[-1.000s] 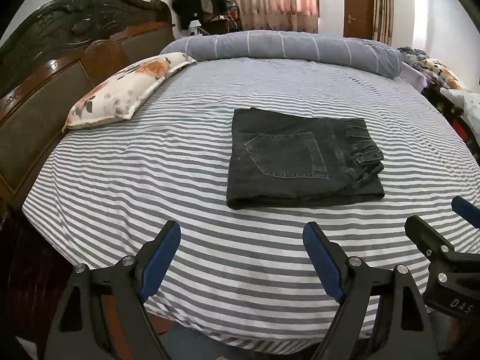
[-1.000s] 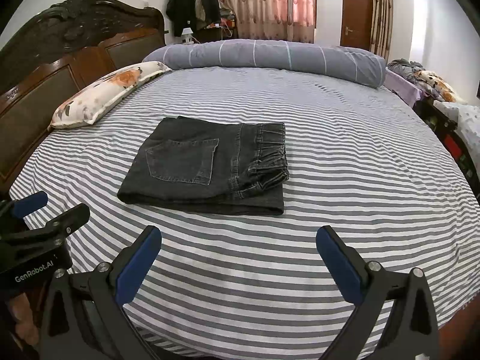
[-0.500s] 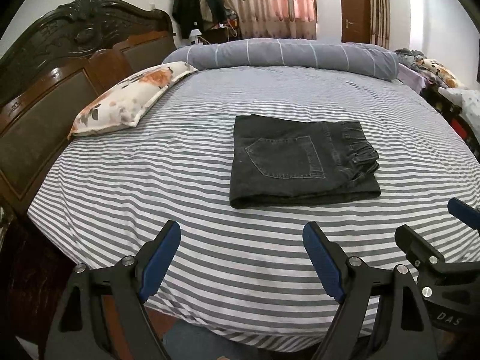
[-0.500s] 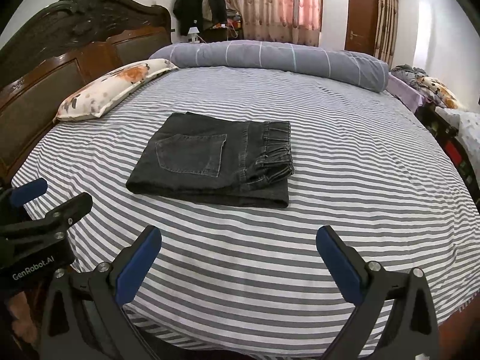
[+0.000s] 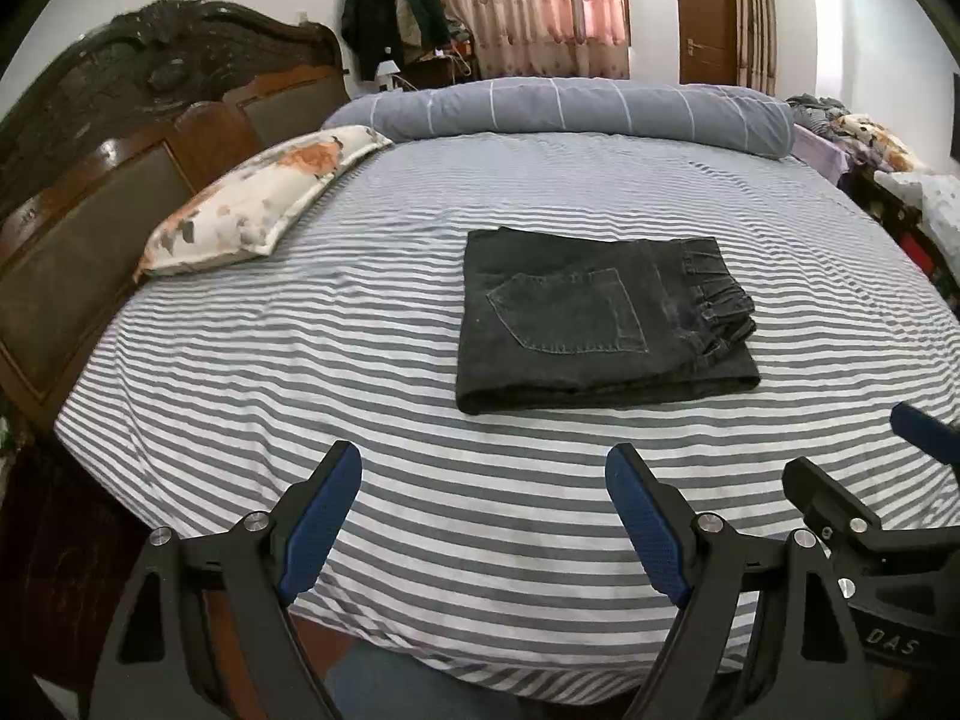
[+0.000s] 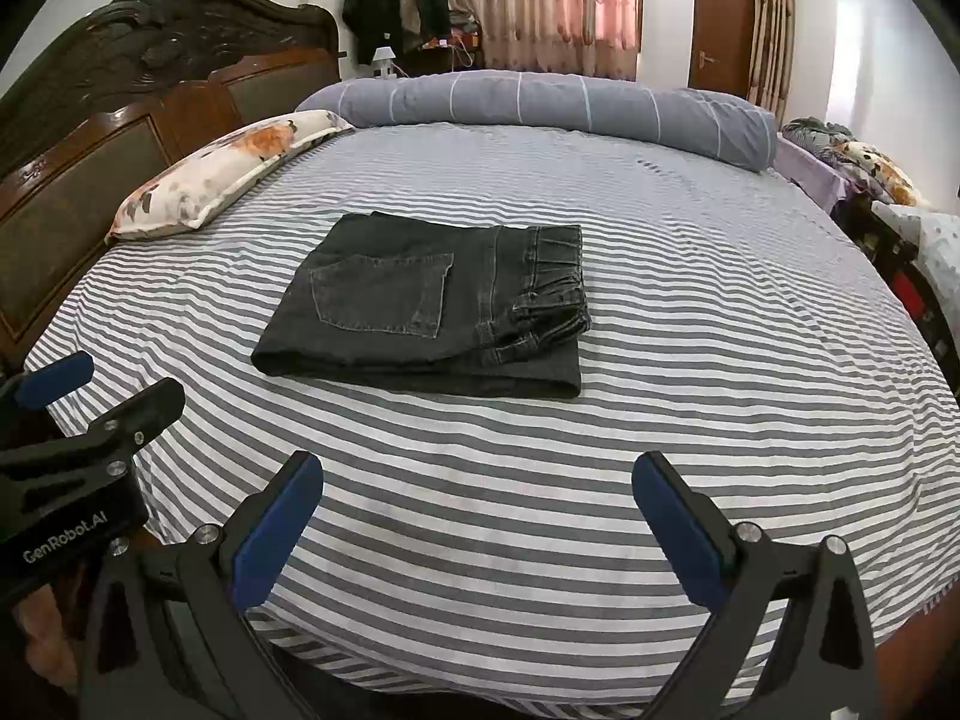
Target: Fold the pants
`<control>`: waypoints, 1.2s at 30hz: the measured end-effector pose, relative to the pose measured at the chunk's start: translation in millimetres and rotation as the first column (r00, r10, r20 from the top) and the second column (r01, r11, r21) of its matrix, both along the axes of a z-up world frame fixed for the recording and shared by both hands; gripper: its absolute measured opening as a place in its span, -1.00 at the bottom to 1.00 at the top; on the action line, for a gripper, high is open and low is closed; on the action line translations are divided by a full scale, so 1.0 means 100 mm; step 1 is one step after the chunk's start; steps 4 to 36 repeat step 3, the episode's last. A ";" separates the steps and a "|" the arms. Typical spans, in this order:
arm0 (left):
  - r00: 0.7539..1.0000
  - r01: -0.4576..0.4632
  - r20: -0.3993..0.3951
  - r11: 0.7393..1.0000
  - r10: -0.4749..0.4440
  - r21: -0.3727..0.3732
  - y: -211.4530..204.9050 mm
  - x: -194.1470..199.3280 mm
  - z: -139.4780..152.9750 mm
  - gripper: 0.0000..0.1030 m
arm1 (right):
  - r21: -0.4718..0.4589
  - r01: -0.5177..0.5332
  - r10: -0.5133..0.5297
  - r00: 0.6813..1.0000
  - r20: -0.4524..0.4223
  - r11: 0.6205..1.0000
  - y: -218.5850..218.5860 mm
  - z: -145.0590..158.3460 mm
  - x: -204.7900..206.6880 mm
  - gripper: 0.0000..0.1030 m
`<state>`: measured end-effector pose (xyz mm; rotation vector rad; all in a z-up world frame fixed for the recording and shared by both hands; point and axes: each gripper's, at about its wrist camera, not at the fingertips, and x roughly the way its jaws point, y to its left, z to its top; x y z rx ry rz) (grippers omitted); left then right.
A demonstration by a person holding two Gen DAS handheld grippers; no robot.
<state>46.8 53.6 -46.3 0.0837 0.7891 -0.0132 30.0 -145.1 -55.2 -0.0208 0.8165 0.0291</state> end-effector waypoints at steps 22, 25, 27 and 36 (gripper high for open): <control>1.000 0.002 -0.006 1.000 -0.003 -0.016 0.02 0.01 -0.01 0.63 | 0.009 0.003 -0.003 1.000 -0.007 1.000 -0.01 -0.02 0.00 0.99; 1.000 0.002 -0.006 1.000 -0.003 -0.016 0.02 0.01 -0.01 0.63 | 0.009 0.003 -0.003 1.000 -0.007 1.000 -0.01 -0.02 0.00 0.99; 1.000 0.002 -0.006 1.000 -0.003 -0.016 0.02 0.01 -0.01 0.63 | 0.009 0.003 -0.003 1.000 -0.007 1.000 -0.01 -0.02 0.00 0.99; 1.000 0.002 -0.006 1.000 -0.003 -0.016 0.02 0.01 -0.01 0.63 | 0.009 0.003 -0.003 1.000 -0.007 1.000 -0.01 -0.02 0.00 0.99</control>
